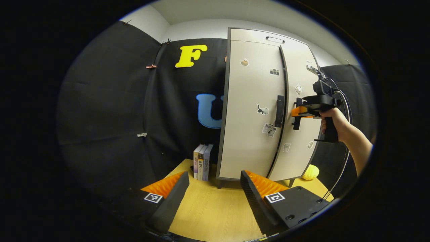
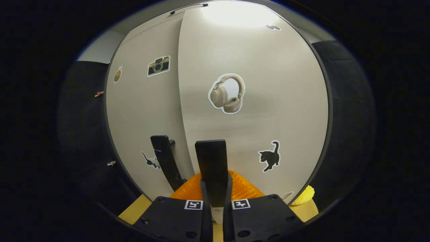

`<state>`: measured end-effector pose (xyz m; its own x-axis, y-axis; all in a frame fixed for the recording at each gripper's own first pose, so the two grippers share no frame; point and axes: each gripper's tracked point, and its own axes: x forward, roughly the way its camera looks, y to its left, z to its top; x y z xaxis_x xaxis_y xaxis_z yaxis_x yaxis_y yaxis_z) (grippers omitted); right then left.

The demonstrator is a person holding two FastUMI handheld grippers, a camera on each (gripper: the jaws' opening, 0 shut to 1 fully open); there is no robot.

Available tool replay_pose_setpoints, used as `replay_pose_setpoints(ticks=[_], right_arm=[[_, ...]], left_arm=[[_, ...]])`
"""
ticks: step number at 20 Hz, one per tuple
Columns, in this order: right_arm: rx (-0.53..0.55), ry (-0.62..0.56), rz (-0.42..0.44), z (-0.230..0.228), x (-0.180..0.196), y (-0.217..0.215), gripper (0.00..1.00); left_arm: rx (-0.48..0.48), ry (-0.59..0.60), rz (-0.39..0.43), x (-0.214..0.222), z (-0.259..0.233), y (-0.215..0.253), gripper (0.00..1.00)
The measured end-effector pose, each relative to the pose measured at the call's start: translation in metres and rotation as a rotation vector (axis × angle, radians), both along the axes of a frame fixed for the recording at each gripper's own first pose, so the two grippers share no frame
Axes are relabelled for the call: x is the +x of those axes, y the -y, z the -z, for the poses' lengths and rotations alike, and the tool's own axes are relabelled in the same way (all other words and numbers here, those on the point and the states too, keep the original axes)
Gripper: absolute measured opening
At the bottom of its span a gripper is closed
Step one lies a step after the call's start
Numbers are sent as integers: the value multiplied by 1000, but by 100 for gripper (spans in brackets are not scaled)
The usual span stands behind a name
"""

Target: Open the right door of the double-door shoe cabinet with the right hand, and open the left door with the left hand.

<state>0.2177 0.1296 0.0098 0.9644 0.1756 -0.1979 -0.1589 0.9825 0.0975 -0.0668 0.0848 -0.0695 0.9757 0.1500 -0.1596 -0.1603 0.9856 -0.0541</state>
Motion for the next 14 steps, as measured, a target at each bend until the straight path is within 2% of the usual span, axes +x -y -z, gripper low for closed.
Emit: replay_pose_setpoints(ticks=[4,14], right_arm=[[-10,-11,-48,-4,-10,5,16],[29,0,-179,-10,-35,23,16]], left_arm=[[43,-6,13,2,-3,18,95],[72,9,53,8,-15,96,95]])
